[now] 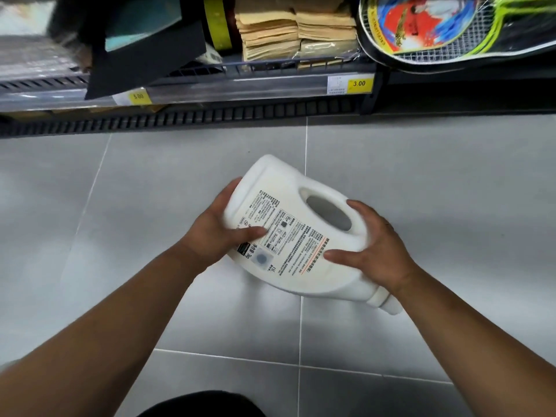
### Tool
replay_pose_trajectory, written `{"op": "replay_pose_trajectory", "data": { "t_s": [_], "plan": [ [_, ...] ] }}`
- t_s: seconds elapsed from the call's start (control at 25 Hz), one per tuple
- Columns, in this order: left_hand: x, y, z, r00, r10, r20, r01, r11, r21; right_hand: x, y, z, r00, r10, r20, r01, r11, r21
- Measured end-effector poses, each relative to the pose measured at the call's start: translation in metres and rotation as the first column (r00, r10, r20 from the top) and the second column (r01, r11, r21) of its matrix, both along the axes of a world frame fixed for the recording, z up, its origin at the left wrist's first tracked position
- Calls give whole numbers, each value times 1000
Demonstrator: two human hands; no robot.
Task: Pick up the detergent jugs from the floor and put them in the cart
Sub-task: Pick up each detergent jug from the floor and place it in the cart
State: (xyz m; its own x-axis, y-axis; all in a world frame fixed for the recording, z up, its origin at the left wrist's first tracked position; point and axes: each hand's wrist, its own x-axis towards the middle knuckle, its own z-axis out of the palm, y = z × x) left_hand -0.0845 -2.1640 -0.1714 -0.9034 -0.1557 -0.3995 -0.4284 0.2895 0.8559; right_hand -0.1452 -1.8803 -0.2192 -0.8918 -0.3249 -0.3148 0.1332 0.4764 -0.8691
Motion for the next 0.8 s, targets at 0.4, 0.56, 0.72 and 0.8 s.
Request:
{"op": "replay_pose_trajectory", "data": {
  "t_s": [0.4, 0.56, 0.72, 0.8],
  "plan": [
    [-78, 52, 325, 970, -143, -197, 120, 985, -125, -44, 57, 304, 965, -160, -208, 140, 984, -111],
    [-93, 115, 488, 943, -248, -222, 229, 968, -106, -29, 121, 469, 940, -251, -229, 230, 966, -117],
    [-115, 209, 650, 868, -391, -308, 391, 918, -62, -11, 213, 642, 884, -360, -300, 350, 933, -86],
    [-121, 265, 724, 829, -434, -354, 445, 894, -54, -2, 268, 723, 840, -404, -362, 409, 910, -67]
  ]
}}
